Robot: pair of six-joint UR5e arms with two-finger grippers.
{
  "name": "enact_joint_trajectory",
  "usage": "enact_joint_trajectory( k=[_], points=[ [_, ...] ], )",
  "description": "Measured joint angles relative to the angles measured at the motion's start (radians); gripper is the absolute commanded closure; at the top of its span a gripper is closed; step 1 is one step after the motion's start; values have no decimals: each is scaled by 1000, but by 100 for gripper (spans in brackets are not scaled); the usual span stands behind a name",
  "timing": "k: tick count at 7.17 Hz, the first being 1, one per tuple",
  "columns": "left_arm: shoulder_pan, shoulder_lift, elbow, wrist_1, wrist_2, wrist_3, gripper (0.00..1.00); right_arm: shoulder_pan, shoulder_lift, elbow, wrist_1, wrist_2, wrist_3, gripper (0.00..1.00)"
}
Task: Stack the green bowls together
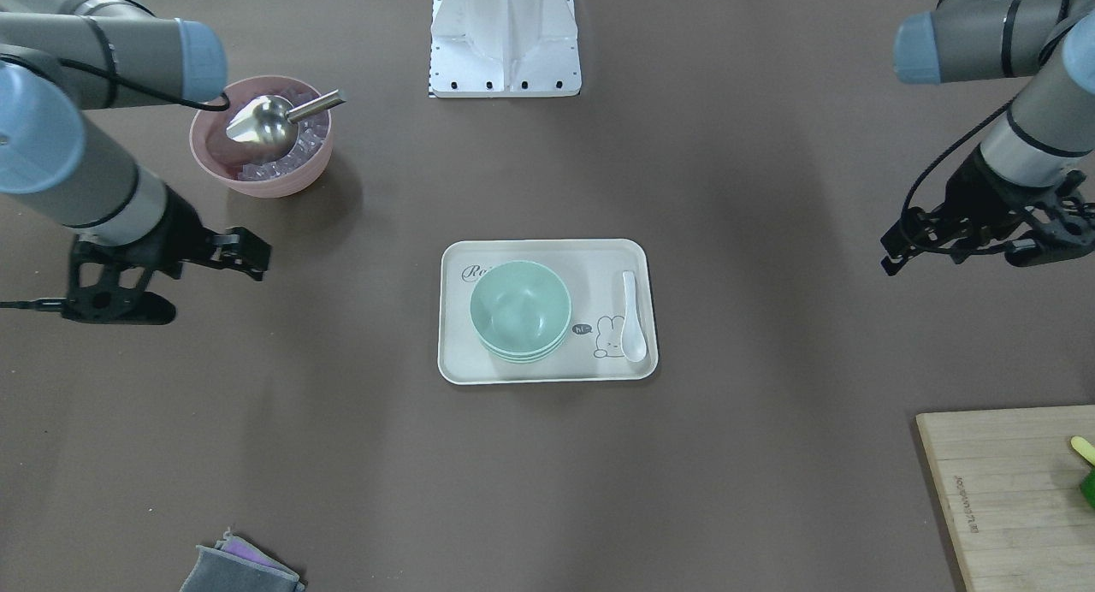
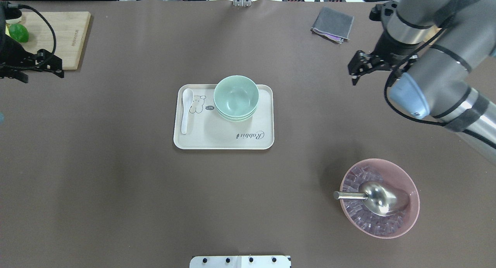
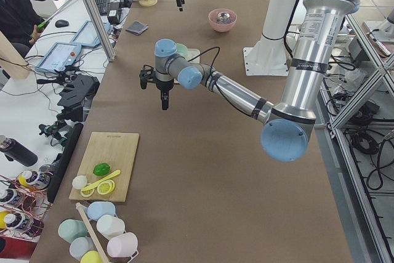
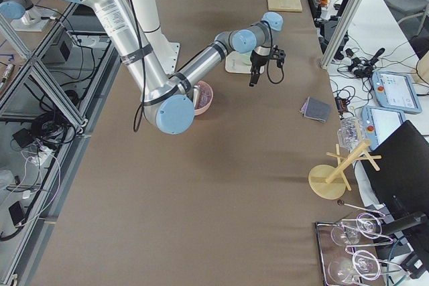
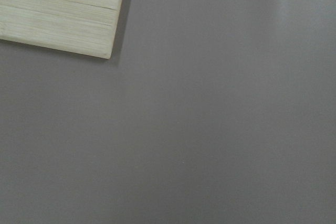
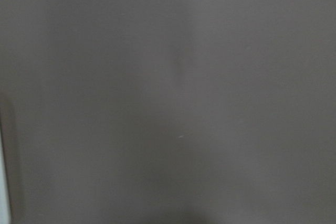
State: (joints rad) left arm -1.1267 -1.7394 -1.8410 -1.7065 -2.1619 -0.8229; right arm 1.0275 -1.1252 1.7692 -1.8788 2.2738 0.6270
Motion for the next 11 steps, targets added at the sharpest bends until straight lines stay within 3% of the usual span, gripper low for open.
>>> enact_joint_trajectory(
  k=[2,4,7,11],
  points=[
    [-127,86,-4,1,-70,197,2,215,-205,12,-16,1,-442,0],
    [-266,154,29,8,-119,399,2,371,-332,-25,40,13,-646,0],
    [-364,194,90,9,-141,544,2,446,-469,-39,136,29,-678,0],
    [-365,184,122,57,-146,546,2,479,-515,-40,166,27,-672,0]
  ],
)
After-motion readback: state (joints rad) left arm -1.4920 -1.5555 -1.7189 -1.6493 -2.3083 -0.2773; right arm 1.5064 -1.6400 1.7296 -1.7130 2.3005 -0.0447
